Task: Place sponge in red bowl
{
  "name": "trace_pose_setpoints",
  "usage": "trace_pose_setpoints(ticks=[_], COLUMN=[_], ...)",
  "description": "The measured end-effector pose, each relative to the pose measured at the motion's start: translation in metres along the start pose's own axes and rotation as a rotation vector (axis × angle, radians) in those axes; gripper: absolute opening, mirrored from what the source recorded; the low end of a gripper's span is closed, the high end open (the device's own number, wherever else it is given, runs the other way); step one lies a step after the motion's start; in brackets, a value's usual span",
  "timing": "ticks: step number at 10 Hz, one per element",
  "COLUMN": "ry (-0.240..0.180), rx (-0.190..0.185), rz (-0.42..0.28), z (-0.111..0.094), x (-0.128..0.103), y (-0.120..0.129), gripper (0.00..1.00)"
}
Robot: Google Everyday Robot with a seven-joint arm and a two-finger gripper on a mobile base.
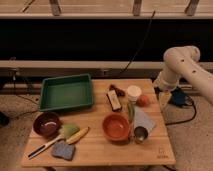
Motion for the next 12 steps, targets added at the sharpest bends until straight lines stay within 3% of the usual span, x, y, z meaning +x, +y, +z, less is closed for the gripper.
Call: trace_pose_setpoints(ticks=[3, 8, 12], ry=[0.007, 0.038, 0.071], rx=[0.024, 0.057, 0.067], rz=[-0.096, -0.333, -0.523], z=[-0.005, -0.013, -0.018], x=[-0.026, -0.143, -0.220], y=[-0.003, -0.001, 0.010], gripper=[0.77, 0.77, 0.77])
